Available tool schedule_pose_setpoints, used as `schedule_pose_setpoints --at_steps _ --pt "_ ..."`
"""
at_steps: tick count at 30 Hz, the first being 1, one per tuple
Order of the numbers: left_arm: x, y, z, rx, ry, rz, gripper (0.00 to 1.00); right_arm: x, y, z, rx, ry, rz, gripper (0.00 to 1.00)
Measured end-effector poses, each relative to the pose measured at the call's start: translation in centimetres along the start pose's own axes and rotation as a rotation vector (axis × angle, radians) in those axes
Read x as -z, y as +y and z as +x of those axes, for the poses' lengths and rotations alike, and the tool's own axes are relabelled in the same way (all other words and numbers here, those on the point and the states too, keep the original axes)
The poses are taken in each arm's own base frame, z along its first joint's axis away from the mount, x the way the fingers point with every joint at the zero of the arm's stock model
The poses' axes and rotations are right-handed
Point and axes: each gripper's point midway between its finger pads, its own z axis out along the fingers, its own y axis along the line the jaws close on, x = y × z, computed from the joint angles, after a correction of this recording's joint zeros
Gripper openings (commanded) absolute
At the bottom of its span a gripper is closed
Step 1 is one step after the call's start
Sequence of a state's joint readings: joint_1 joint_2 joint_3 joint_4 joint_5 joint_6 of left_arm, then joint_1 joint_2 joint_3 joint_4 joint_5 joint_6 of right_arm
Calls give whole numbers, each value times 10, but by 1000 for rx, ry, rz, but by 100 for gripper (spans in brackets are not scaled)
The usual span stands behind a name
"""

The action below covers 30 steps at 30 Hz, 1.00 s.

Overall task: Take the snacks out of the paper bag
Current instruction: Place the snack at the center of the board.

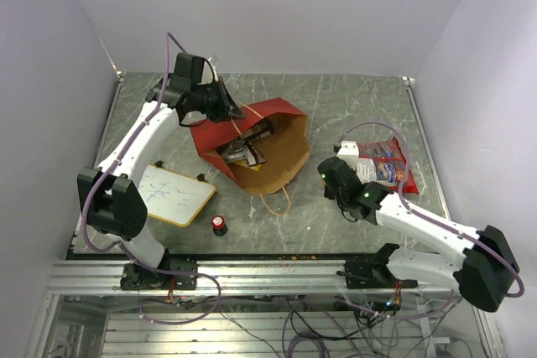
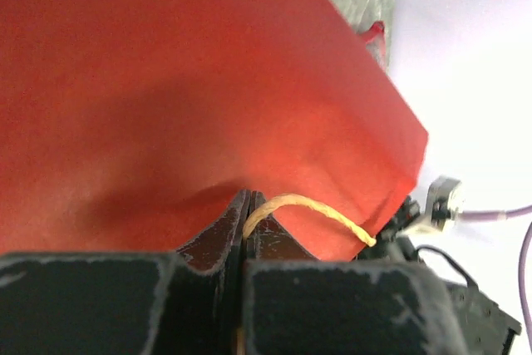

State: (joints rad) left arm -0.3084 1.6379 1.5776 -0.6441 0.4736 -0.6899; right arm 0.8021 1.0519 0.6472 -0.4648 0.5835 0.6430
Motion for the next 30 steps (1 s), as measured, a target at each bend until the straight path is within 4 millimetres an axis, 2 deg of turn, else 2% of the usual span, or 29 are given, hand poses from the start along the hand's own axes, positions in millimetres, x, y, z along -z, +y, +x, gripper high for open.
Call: schedule_pose_setpoints --at_steps 4,8,14,19,22,25,27,30 --pt "-3 14 19 78 44 -33 7 -33 -17 -7 -46 -14 65 0" --pt "-2 9 16 116 30 -23 7 -53 -26 -6 -64 -35 66 0" --pt "2 -15 5 120 -28 47 7 -55 -25 2 -75 -32 48 0" --pt "-2 -25 13 101 -22 71 7 -48 -32 15 -140 0 69 3" --pt "-1 -26 20 95 -20 82 7 -46 -40 31 -172 60 117 14" --pt "0 -29 19 85 -29 95 7 -41 -50 43 -185 100 168 35" --pt "1 -32 17 78 -37 106 7 -37 -52 44 -183 105 168 48" --pt "2 -35 14 69 -47 122 7 -24 -46 29 -178 62 95 57"
